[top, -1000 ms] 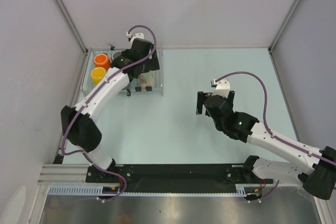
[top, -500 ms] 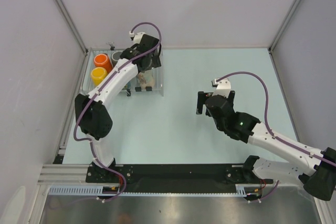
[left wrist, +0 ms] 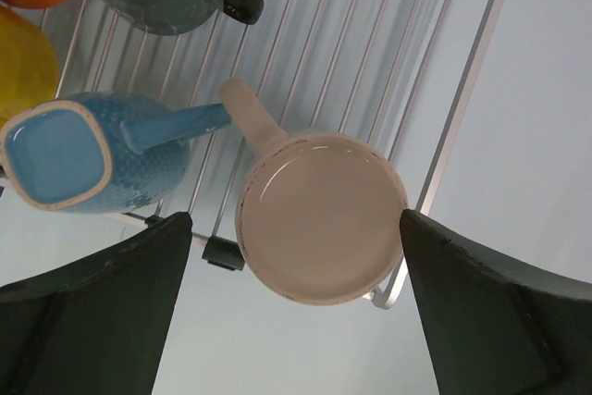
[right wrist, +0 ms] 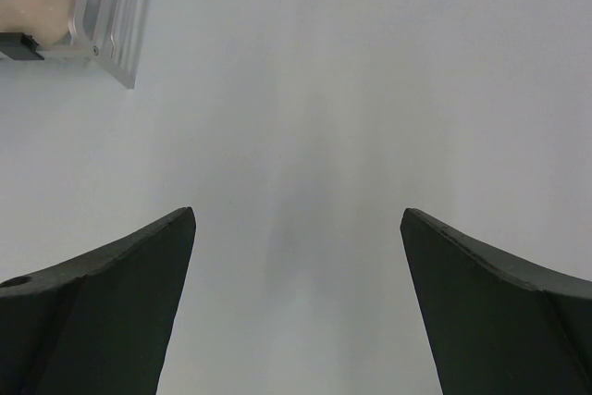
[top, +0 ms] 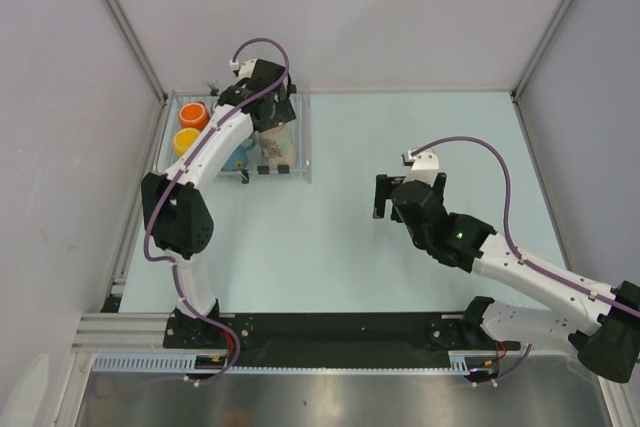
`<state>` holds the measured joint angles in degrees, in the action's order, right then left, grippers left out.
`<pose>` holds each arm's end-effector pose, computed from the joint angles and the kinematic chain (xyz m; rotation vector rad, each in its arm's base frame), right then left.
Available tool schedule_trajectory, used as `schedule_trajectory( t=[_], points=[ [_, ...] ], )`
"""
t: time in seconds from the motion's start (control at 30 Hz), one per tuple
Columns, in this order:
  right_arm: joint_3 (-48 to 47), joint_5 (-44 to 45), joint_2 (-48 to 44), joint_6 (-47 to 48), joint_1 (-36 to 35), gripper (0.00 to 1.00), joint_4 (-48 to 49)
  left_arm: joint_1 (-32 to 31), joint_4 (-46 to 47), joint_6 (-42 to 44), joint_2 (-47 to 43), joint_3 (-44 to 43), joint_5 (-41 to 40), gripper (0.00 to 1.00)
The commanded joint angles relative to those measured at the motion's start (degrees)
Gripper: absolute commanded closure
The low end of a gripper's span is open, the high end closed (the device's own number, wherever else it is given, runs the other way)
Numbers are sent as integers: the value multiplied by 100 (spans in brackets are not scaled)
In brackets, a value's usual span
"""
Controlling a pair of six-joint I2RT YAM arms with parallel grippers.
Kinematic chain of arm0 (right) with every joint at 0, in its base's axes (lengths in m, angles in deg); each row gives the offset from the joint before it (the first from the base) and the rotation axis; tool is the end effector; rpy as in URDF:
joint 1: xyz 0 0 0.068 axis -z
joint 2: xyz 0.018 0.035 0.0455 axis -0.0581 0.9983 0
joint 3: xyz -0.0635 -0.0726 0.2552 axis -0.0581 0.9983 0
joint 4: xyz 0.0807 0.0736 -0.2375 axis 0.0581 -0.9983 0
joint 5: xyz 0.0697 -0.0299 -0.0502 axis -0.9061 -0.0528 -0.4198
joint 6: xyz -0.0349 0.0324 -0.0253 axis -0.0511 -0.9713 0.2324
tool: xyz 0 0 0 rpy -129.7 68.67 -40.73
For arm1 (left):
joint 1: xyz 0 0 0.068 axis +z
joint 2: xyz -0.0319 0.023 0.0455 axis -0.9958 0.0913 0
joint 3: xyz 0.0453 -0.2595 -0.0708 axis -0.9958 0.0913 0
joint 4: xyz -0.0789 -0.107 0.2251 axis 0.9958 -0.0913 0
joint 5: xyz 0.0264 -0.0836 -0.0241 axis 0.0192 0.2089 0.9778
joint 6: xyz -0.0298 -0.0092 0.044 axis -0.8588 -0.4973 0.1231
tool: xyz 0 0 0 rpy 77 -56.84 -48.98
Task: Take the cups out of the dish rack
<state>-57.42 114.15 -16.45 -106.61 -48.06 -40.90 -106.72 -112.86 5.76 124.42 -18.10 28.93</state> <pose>0.1552 0.1584 0.3004 -0.0668 1.9991 0.1289 0.3949 -0.1429 0.3263 -0.4813 2.3061 0.0534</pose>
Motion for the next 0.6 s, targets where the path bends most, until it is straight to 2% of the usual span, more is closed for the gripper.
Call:
schedule_trajectory(
  t=[0.0,0.2,0.57],
  points=[
    [-257,48,34,-4,51,0,132,16,2,-51,337,-244,317,0],
    [-275,4,157,-4,95,0,167,16,20,-86,391,-235,291,0],
    [-293,-93,263,-74,112,0,247,-63,81,54,-66,-349,-43,0]
  ],
)
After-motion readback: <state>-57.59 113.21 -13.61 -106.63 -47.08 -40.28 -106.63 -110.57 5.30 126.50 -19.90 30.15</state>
